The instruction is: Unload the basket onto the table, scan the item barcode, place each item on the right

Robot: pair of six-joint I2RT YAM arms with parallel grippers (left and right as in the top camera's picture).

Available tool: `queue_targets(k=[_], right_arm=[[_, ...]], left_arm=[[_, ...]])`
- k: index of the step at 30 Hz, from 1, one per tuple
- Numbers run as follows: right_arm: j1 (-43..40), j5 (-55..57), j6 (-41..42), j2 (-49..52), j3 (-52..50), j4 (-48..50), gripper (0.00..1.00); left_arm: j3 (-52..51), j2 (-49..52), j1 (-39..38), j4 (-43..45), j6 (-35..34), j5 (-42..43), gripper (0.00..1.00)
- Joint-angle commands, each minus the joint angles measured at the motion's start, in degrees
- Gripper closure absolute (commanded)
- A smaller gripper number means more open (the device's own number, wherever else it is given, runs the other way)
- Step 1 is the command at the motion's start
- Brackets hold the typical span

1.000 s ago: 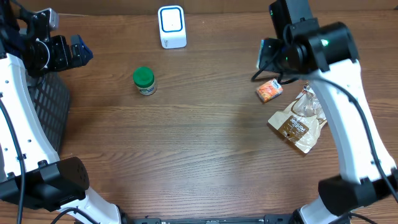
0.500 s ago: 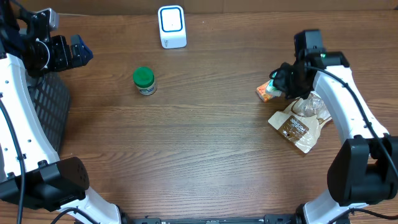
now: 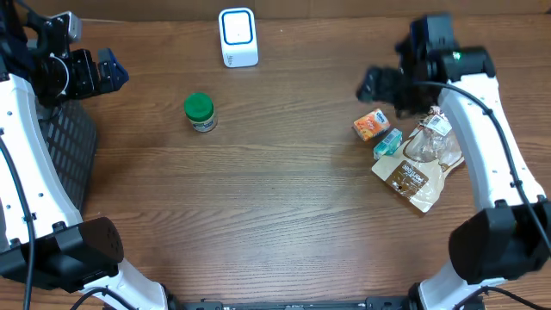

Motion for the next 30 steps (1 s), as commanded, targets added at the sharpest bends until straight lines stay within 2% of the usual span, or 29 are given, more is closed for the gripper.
queue_targets(k=[1, 6, 7, 13, 20, 30], right_arm=[[8.55, 2.82, -3.02, 3.19, 9.99, 1.7, 0.02], [19.74, 7.78, -6.54, 8.68, 13.09, 13.64, 0.0], [22.91, 8.52, -7.96, 10.97, 13.09, 18.38, 0.0], [30.42, 14.05, -7.98, 18.95, 13.07, 30.53, 0.0], [33.31, 8.41, -9.46, 25.68, 13.07, 36.54, 0.0], [34.12, -0.79, -9.44, 29.83, 12.98, 42.16, 0.0]], left_arm=[[1.16, -1.11, 0.2, -0.11, 1.09, 0.04, 0.0], [1.16, -1.11, 0.2, -0.13, 1.09, 0.04, 0.0], [1.16, -1.11, 0.2, -0.13, 1.09, 0.04, 0.0], [1.16, -1.11, 0.2, -0.11, 1.09, 0.04, 0.0], [1.16, -1.11, 0.2, -0.11, 1.09, 0.04, 0.0], [1.16, -1.11, 0.24, -0.13, 1.09, 0.04, 0.0]])
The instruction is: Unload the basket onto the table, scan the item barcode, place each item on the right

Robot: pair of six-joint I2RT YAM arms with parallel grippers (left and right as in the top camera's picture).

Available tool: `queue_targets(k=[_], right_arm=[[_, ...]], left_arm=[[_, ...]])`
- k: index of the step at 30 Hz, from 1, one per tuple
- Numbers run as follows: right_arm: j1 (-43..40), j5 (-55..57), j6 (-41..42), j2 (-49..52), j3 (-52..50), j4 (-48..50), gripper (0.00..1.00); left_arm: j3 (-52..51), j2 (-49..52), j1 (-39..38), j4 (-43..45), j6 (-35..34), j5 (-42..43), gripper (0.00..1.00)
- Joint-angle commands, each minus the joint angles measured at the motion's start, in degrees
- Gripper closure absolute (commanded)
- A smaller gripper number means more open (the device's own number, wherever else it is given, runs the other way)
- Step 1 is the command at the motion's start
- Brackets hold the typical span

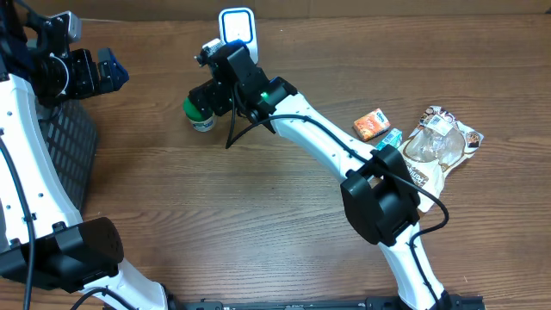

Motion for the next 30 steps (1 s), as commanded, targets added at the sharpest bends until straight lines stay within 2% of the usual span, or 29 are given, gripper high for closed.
queue_targets(k=[1, 9, 12, 17, 26, 27, 30], right_arm=[[0.92, -3.76, -0.46, 1.73, 0.2, 1.75, 0.0], [1.16, -4.72, -0.55, 5.35, 0.17, 3.61, 0.0], [2.01, -6.08, -5.42, 5.79, 0.17, 4.0, 0.0], [3.74, 1.16, -7.98, 6.47, 0.17, 5.31, 0.0], [3.78, 2.05, -7.93, 9.2, 0.17, 6.12, 0.0], [3.78, 2.03, -7.93, 9.2, 0.17, 6.16, 0.0], [3.78, 2.03, -7.91, 9.2, 0.2, 7.04, 0.11]], left_arm=[[1.16, -1.11, 0.24, -0.09, 1.09, 0.04, 0.0], [1.16, -1.11, 0.24, -0.09, 1.09, 0.04, 0.0], [1.16, -1.11, 0.24, -0.11, 1.09, 0.04, 0.01], [1.16, -1.11, 0.24, -0.11, 1.09, 0.04, 0.01], [1.16, -1.11, 0.24, -0.11, 1.09, 0.04, 0.01], [1.16, -1.11, 0.24, -0.11, 1.09, 0.04, 0.0], [1.16, -1.11, 0.24, -0.11, 1.09, 0.07, 0.0]])
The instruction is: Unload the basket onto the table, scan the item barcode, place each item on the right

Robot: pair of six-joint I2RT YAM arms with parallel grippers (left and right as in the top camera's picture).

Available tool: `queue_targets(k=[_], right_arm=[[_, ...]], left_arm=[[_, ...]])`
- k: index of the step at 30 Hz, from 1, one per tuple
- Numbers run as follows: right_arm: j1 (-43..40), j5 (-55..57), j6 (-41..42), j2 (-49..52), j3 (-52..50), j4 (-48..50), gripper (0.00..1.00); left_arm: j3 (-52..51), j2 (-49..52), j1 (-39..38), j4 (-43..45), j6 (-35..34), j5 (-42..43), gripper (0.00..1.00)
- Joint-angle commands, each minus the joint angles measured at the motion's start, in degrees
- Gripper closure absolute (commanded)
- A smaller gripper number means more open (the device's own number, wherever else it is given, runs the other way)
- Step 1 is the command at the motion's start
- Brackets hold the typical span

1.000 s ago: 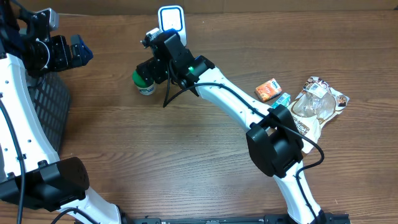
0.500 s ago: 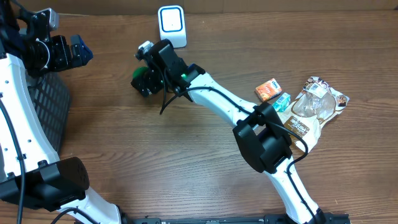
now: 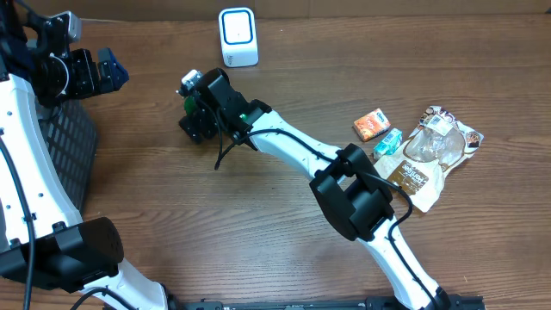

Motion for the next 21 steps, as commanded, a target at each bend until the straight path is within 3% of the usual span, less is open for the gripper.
queue_targets(k=[1, 11, 21], right_arm=[[-0.24, 0.55, -0.22, 0.52, 0.2, 1.16, 0.16], [-0.26, 0.55, 0.0, -0.87, 0.24, 0.87, 0.45], [-1.01, 0.59, 0.0, -11.17, 0.24, -10.93, 0.55]], left_arm=[[1.16, -1.11, 0.2, -0.13, 1.09, 0.07, 0.0], [1.16, -1.11, 0.22, -0.13, 1.09, 0.04, 0.0], [1.16, -1.11, 0.22, -0.13, 1.09, 0.04, 0.01]])
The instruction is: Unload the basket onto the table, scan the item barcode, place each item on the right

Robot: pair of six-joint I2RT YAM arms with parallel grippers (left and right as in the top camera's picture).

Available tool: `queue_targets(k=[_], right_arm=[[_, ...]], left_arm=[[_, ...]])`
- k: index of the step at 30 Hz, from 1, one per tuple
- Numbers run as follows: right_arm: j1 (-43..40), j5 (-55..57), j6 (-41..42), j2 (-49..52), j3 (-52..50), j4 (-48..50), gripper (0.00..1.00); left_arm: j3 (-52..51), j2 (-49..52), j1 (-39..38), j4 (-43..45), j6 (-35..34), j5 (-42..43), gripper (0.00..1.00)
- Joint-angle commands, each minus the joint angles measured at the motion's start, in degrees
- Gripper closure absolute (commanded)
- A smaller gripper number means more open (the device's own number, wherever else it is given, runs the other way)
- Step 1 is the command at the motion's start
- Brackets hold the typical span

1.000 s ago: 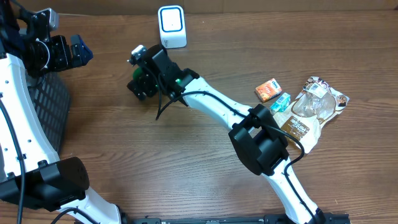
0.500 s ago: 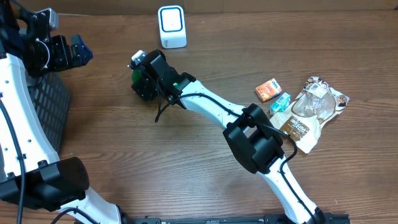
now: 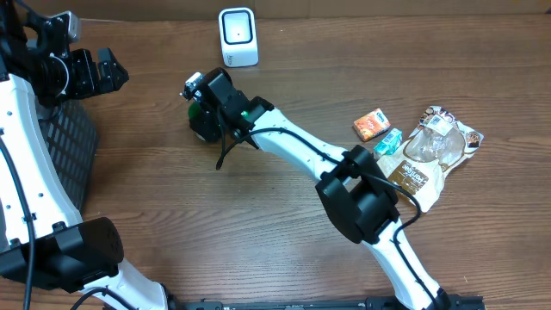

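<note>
A small jar with a green lid [image 3: 197,110] stands on the wooden table, left of centre, mostly covered from above. My right gripper [image 3: 203,125] is down on it, the arm stretched across the table from the lower right. The wrist hides its fingers, so whether they are shut on the jar does not show. The white barcode scanner [image 3: 238,36] stands upright at the far edge, just up and right of the jar. My left gripper [image 3: 110,71] hangs at the far left with its fingers apart, holding nothing.
A black mesh basket [image 3: 67,142] sits at the left edge under the left arm. At the right lie an orange box [image 3: 372,125], a teal packet [image 3: 387,142] and a brown-and-clear pouch [image 3: 430,155]. The right arm's links cross the middle of the table.
My right gripper has shifted slightly right and toward the far edge over the jar; less of the green lid shows. The left gripper has turned a little. The jar stays in place.
My right gripper was first over the orange box and packets at the right, the jar standing alone. Then it had swung across to the jar beside the scanner. Then it sat lower over the jar, and now it is closer on it.
</note>
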Motion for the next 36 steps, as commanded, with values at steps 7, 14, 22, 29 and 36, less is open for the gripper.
queue_targets(k=[7, 14, 22, 29, 36], right_arm=[[-2.69, 2.67, 4.94, -17.09, 0.31, -15.78, 0.6], [-4.81, 11.98, 13.55, -22.1, 0.31, -30.51, 0.58], [-8.46, 12.98, 23.12, -21.57, -8.39, -31.45, 0.58], [-8.33, 12.33, 25.2, -21.55, -21.84, -17.53, 0.5], [-8.33, 10.23, 25.81, -21.57, -23.87, -16.06, 0.36]], left_arm=[[1.16, -1.11, 0.22, -0.11, 1.09, 0.04, 0.01], [1.16, -1.11, 0.22, -0.11, 1.09, 0.04, 0.0], [1.16, -1.11, 0.22, -0.11, 1.09, 0.04, 0.0], [1.16, -1.11, 0.22, -0.11, 1.09, 0.04, 0.01], [1.16, -1.11, 0.22, -0.11, 1.09, 0.04, 0.01]])
